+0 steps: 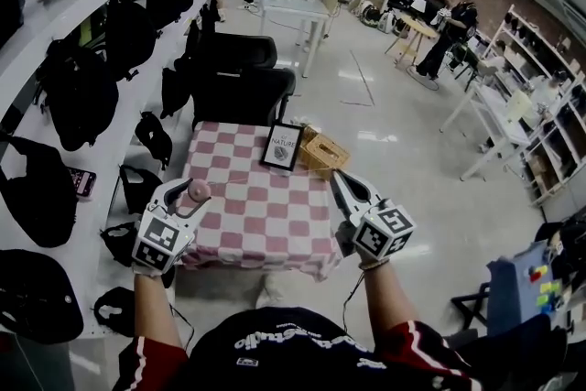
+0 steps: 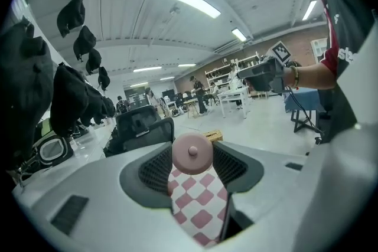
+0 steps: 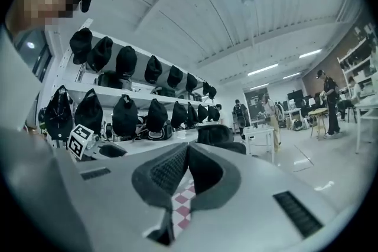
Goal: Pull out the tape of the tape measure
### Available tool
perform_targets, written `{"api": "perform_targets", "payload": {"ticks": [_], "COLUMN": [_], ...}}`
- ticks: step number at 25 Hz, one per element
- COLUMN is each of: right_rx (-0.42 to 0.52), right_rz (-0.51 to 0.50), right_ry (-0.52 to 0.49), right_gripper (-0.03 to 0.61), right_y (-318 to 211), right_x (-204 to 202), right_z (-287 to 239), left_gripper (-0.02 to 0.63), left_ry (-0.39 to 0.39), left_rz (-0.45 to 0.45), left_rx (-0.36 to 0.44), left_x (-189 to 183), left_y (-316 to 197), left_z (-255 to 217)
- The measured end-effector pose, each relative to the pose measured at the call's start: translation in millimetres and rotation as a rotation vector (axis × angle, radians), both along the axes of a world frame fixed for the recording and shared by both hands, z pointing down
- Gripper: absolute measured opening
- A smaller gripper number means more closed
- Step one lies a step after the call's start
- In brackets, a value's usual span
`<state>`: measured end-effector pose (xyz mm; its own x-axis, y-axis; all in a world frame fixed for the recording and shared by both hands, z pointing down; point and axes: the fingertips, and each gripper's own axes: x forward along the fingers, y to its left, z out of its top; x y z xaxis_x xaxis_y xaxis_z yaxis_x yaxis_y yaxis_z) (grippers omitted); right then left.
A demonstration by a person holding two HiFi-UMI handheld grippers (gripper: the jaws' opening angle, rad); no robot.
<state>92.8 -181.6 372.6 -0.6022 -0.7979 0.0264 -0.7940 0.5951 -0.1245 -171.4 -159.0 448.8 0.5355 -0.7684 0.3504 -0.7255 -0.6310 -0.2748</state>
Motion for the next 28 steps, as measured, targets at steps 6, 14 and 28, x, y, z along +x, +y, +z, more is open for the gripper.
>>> {"api": "perform_targets", "payload": {"ticks": [6, 14, 28], "right_rx": [-0.012, -0.035, -0.095], "right_rz": [-0.033, -0.053, -0.062], "right_ry": [0.016, 0.030, 0.034], "right_gripper": [0.008, 0.008, 0.008], "right_y": [0, -8, -47], "right_x": [-12, -15, 3], "right_z": [9, 17, 47], "left_gripper": [0.215, 0.215, 0.215], "left_ry": [0.000, 0.003, -0.034], "left_rz": [0.032, 0.052, 0.069], "left_rx": [-0.005, -0.020, -0.078], "left_x": [14, 29, 58], "left_y": [-2, -15, -54], "left_z": [5, 11, 40]}}
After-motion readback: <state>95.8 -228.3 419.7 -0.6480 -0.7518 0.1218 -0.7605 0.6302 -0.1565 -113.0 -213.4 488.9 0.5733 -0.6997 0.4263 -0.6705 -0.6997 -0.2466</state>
